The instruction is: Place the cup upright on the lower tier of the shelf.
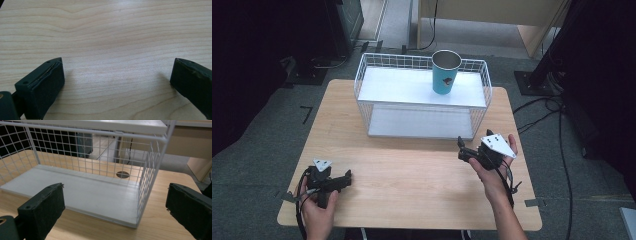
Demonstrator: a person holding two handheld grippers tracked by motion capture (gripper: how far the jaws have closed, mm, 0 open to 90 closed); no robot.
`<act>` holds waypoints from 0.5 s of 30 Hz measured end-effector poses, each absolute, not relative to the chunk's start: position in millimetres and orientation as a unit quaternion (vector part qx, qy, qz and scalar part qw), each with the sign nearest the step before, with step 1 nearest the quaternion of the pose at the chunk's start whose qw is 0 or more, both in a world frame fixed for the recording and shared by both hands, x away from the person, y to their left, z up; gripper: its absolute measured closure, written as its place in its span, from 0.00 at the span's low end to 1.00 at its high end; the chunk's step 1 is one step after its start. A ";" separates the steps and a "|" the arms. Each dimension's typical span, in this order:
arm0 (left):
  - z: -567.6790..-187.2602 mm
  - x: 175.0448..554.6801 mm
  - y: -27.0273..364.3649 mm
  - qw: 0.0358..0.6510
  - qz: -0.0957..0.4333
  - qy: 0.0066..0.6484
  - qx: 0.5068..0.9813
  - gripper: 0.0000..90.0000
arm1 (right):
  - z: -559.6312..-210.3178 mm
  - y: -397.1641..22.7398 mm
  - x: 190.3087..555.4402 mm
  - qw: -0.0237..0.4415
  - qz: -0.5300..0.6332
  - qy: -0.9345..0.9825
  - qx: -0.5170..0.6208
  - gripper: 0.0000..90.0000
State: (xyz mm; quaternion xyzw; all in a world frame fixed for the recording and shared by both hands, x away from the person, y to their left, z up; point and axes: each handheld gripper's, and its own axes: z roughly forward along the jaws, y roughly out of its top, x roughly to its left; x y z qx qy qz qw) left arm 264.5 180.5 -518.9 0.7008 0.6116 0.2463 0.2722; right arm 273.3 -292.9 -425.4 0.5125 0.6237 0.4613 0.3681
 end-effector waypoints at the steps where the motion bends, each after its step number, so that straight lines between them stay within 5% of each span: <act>1: -519.0 264.5 180.4 0.272 0.246 0.612 0.701 0.00 | -426.5 -294.0 272.4 0.368 0.460 0.623 0.514 0.02; 15: -519.0 264.5 180.3 0.273 0.247 0.612 0.700 0.00 | -457.7 -323.2 251.4 0.357 0.442 0.615 0.547 0.02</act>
